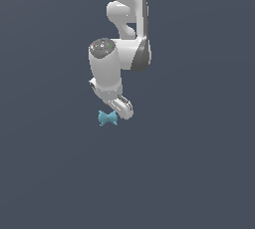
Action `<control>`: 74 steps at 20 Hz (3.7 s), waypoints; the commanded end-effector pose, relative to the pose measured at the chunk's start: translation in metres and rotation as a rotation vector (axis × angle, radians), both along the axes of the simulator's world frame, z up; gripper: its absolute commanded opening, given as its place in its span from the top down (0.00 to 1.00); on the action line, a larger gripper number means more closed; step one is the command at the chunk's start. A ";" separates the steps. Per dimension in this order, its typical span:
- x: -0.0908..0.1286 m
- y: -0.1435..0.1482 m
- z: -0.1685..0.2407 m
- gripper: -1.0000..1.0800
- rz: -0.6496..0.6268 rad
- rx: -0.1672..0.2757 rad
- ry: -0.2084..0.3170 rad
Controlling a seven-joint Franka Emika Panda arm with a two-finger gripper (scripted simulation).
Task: Pick up the object and move it to a goal position.
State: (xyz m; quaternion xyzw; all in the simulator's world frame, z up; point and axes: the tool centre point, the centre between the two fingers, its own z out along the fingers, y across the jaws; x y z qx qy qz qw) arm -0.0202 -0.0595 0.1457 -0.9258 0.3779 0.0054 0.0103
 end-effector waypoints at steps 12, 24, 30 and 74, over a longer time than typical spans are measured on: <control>-0.009 -0.019 -0.018 0.04 -0.406 -0.011 0.007; -0.016 -0.033 -0.028 0.04 -0.680 -0.021 0.007; -0.017 -0.036 -0.030 0.04 -0.735 -0.023 0.007; -0.013 -0.036 -0.034 1.00 -0.743 -0.023 0.006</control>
